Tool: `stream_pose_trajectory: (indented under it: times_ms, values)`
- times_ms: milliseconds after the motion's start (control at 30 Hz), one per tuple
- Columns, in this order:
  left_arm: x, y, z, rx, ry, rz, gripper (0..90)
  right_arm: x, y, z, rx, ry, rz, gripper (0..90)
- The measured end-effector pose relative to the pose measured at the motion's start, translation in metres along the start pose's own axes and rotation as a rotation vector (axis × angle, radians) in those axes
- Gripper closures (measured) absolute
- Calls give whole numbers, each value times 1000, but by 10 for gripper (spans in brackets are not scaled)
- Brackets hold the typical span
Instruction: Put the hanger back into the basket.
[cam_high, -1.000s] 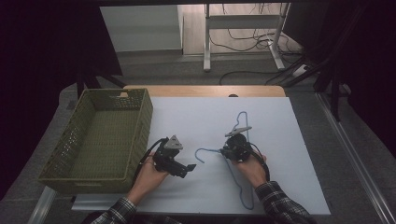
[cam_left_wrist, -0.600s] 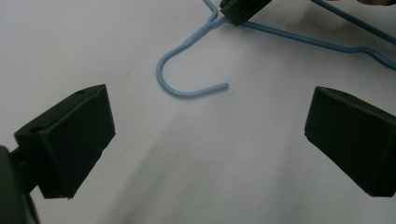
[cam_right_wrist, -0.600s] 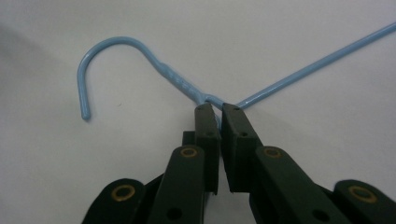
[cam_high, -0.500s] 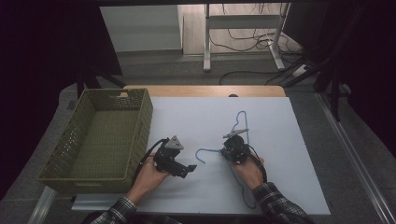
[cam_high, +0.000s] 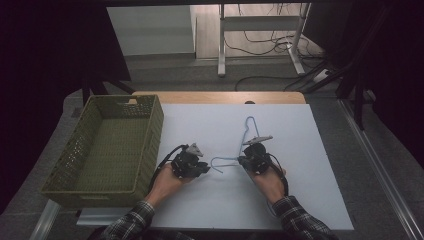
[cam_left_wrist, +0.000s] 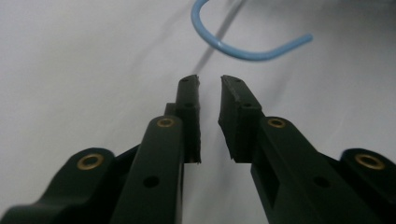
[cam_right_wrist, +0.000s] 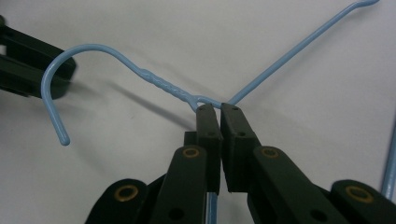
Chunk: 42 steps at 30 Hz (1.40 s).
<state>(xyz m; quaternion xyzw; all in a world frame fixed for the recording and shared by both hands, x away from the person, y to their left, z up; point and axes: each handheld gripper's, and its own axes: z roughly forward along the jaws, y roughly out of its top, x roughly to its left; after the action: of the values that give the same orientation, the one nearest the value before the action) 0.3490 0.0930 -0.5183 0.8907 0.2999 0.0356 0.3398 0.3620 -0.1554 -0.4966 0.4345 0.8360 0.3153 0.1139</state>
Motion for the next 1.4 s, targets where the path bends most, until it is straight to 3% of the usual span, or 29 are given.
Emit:
stream_pose_trajectory:
  times_ms: [100,267,367,500,600,667,733,933,1000,1100,1233,1400]
  values:
    - [0,6,7,-14,-25,12,804,-1,-1,0,0,6,2,861]
    - [-3,8,7,-24,-33,27,815,-3,-1,-2,-10,10,13,841]
    - [-4,9,7,-29,-34,30,814,-7,1,-8,-23,8,9,716]
    - [-5,10,5,-37,-34,36,807,-7,-2,-10,17,22,4,657]
    - [-5,11,4,-47,-32,37,804,-6,-6,-2,65,22,-10,681]
    - [-6,12,4,-56,-34,39,801,-5,-6,1,79,16,-8,764]
    - [-6,12,3,-60,-38,37,790,-5,-5,0,78,27,5,840]
    - [-4,11,2,-76,-26,24,636,-7,-2,-12,32,8,20,865]
    - [-4,12,-1,-103,-23,29,571,-8,0,-18,9,12,31,866]
    - [-6,17,-9,-183,-44,28,530,-8,2,-25,-23,33,42,867]
    - [-8,27,-15,-288,-74,48,536,-5,5,-32,-51,52,32,867]
    - [-7,36,-12,-365,-116,60,572,1,6,-36,-68,75,25,867]
